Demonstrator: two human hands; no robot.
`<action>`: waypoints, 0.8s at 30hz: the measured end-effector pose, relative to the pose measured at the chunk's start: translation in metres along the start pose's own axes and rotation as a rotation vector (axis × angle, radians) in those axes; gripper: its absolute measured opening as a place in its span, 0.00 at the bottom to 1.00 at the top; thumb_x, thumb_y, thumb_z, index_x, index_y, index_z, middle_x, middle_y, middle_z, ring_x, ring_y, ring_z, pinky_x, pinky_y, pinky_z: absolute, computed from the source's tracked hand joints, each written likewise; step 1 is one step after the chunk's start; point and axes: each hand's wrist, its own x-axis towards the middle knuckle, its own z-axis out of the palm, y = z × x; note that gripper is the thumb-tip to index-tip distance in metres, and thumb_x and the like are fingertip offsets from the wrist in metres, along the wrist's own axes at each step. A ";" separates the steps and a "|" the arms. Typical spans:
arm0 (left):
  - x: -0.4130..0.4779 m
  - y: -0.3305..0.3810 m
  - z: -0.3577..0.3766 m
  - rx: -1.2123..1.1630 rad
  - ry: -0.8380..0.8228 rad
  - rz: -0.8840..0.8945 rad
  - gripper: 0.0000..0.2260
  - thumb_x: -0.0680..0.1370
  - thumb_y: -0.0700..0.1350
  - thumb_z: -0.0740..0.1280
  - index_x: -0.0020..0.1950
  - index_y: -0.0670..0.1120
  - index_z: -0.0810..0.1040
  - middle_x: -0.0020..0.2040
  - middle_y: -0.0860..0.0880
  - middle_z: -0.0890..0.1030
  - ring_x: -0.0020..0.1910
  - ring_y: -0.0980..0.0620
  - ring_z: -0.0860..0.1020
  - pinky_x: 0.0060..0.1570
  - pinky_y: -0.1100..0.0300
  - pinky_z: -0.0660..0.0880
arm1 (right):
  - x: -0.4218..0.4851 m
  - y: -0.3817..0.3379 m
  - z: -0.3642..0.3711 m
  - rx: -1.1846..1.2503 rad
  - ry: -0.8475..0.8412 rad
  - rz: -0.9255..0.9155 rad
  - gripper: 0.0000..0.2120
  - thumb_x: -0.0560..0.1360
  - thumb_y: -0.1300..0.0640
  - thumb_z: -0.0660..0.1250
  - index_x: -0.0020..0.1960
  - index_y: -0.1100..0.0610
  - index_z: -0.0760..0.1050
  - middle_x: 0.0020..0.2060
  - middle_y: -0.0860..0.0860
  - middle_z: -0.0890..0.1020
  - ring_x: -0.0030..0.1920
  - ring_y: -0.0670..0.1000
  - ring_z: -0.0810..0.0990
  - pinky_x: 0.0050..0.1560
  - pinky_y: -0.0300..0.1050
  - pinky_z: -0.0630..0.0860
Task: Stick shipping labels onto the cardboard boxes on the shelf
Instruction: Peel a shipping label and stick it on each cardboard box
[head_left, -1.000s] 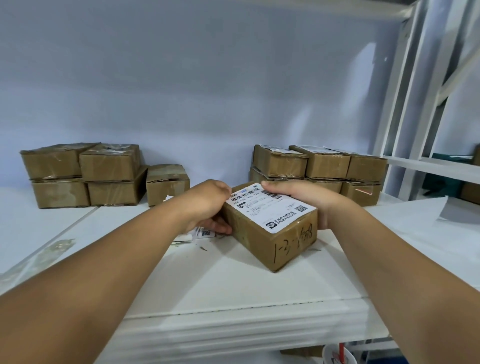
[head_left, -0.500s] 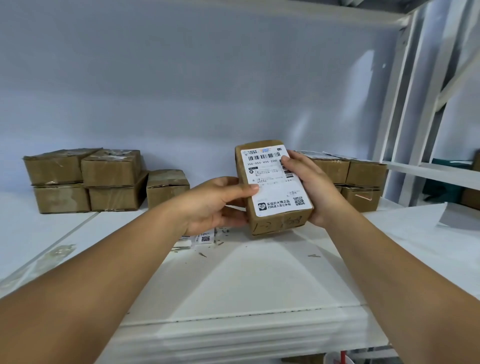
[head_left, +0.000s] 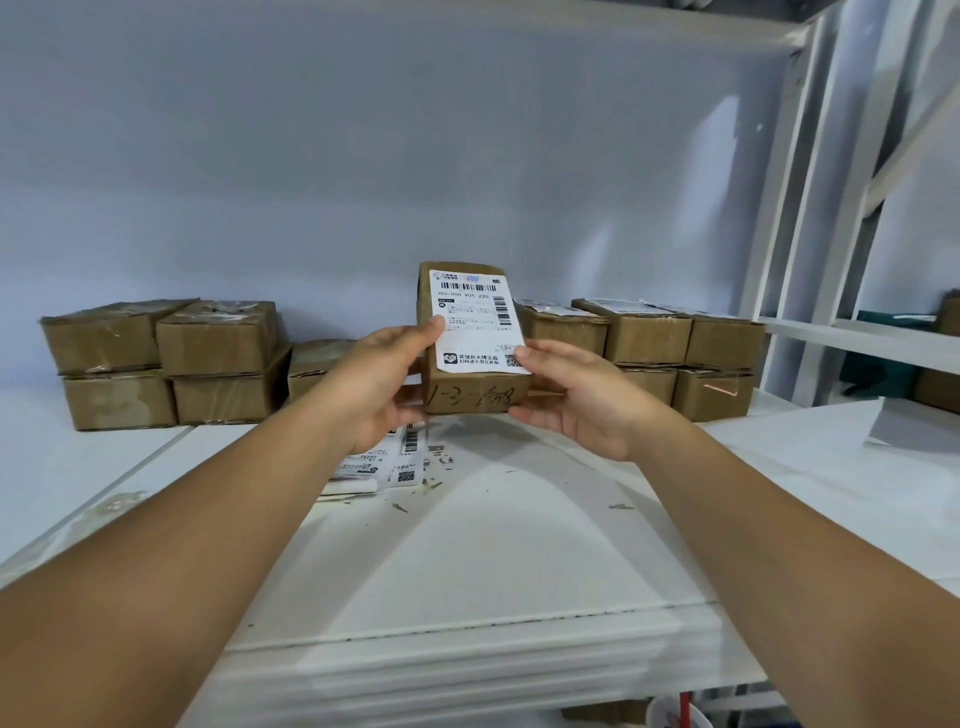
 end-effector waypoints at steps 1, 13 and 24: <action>-0.001 0.000 0.001 0.013 -0.035 -0.012 0.13 0.76 0.50 0.67 0.58 0.47 0.76 0.50 0.46 0.83 0.50 0.46 0.82 0.44 0.51 0.80 | 0.000 0.000 -0.001 0.022 0.017 0.012 0.07 0.77 0.57 0.65 0.54 0.56 0.76 0.49 0.54 0.82 0.46 0.52 0.82 0.42 0.42 0.82; 0.003 -0.010 0.004 -0.074 0.057 -0.091 0.17 0.74 0.40 0.70 0.61 0.43 0.71 0.54 0.43 0.79 0.52 0.47 0.78 0.40 0.57 0.82 | 0.001 0.004 -0.003 -0.046 0.009 0.171 0.06 0.76 0.55 0.67 0.52 0.54 0.77 0.52 0.55 0.79 0.44 0.54 0.82 0.46 0.43 0.82; 0.028 -0.012 0.017 -0.008 0.142 -0.222 0.13 0.77 0.41 0.67 0.60 0.42 0.72 0.46 0.43 0.76 0.44 0.45 0.78 0.42 0.55 0.78 | 0.008 0.016 -0.009 -0.358 0.159 0.103 0.04 0.78 0.60 0.64 0.45 0.55 0.75 0.37 0.53 0.79 0.29 0.47 0.77 0.34 0.38 0.77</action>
